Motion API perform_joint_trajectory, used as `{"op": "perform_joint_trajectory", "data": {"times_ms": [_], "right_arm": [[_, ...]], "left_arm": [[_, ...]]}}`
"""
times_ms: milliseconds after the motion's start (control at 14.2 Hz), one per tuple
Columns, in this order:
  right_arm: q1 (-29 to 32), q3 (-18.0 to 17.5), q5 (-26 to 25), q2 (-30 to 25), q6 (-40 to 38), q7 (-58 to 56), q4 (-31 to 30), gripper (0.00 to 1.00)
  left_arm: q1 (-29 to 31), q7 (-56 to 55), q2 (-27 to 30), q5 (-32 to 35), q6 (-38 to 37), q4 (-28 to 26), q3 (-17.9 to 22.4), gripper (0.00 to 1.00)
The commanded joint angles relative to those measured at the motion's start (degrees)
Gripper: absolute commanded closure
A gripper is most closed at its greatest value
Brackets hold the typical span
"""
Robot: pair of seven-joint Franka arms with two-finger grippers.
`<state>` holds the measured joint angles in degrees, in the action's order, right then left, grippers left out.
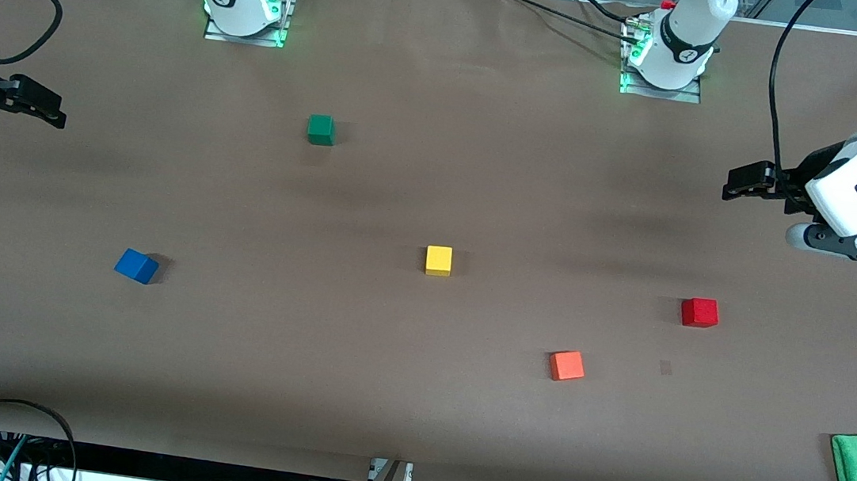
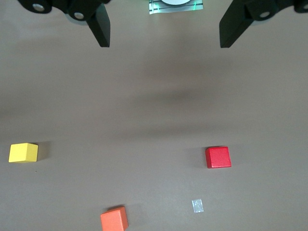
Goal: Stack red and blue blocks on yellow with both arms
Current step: 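Move the left gripper toward the red block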
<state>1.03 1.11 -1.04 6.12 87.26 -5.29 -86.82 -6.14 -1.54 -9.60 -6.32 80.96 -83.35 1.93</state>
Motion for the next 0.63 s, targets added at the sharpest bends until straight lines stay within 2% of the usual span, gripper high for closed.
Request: {"op": "perform_joint_trajectory", "data": {"times_ms": [0,141,564], "right_arm": [[0.6,-0.2,0.7,0.4,-0.2,-0.4,1.3,0.0],[0.6,-0.2,0.7,0.4,-0.2,-0.6,1.3,0.0],[0.6,-0.2,0.7,0.4,-0.3,-0.5,1.3,0.0]], "left_arm": [[1.2,-0.1,-1.1,1.6,0.2,0.8,-0.3,0.0],[1.4,0.0,-2.8,1.6,0.9,0.8,-0.3,0.0],[1.2,-0.1,-3.1,2.5,1.7,0.7,-0.4,0.0]]}}
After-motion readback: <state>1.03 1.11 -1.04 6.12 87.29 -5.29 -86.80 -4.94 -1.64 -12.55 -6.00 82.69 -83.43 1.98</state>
